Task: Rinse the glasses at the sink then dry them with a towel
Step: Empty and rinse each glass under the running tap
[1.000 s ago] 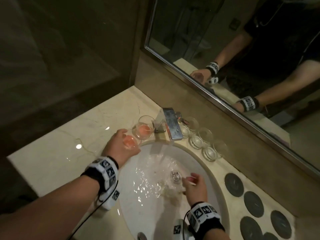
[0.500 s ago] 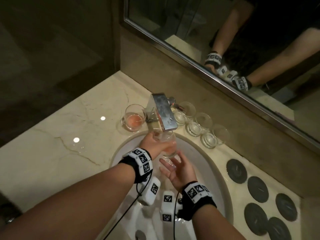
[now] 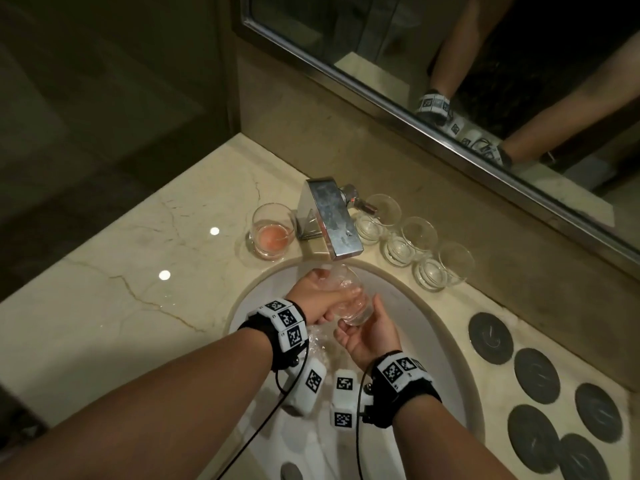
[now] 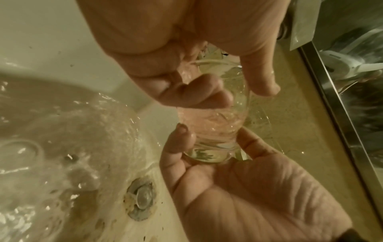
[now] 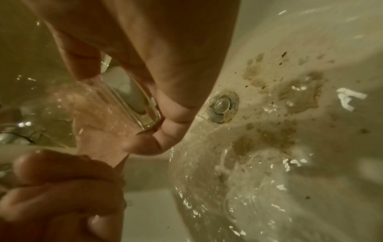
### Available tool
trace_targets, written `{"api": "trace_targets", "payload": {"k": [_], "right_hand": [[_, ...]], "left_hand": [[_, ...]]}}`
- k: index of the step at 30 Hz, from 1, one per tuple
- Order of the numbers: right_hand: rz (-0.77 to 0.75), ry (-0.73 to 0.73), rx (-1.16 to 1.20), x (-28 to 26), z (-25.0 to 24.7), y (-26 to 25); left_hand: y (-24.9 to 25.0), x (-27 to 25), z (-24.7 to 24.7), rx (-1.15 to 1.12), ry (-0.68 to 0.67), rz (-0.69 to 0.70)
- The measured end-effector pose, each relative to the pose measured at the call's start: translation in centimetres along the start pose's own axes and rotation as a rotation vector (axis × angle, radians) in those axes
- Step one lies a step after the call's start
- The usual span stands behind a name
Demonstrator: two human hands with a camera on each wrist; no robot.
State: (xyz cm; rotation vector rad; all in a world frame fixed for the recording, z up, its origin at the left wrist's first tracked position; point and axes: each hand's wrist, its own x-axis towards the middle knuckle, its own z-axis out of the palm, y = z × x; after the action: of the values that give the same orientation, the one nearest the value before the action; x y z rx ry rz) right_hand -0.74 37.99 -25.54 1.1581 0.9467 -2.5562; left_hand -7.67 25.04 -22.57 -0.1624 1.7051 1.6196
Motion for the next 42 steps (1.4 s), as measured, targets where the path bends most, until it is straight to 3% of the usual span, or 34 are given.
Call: {"api": "trace_targets", "payload": {"k": [3, 8, 12, 18, 21, 26, 32, 38, 42], "right_hand": [[-0.017, -0.095, -0.016, -0.5, 1.0, -0.7], [-0.032, -0.037, -0.159, -0.2, 0.5, -0.9], [-0.039, -0.042, -0.095, -0.8, 1.3, -1.4], [-0.067, -0.002, -0.205, -0.4, 0.7, -0.7], [-0.069, -0.05, -0.115, -0.8, 1.3, -1.2], [-0.11, 0.04, -0.278, -0.4, 0.5, -0.9], [-0.193, 0.11, -0.216, -0.4, 0.5, -1.0], [-0.084, -0.002, -0.194, -1.8, 1.4, -1.6], [-0.134, 0.037, -0.255, -1.5, 1.2, -1.4]], "left_hand": [[0.0, 0.0, 0.3, -0.062, -0.016, -0.01], [0.5, -0.7, 0.0, -0.108, -0.112, 0.0], [0.0, -0.3, -0.1, -0.159, -0.06, -0.01], [0.1, -0.2, 0.3, -0.166, -0.091, 0.003], [0.0, -0.3, 0.3, -0.19, -0.074, 0.011], [0.2, -0.6, 0.4, -0.184, -0.088, 0.006], [0.0, -0.5, 0.6, -0.208, -0.084, 0.004], [-0.1, -0.5, 0.7, -0.219, -0.084, 0.006], [-0.2, -0.4, 0.6, -0.241, -0.093, 0.007]]}}
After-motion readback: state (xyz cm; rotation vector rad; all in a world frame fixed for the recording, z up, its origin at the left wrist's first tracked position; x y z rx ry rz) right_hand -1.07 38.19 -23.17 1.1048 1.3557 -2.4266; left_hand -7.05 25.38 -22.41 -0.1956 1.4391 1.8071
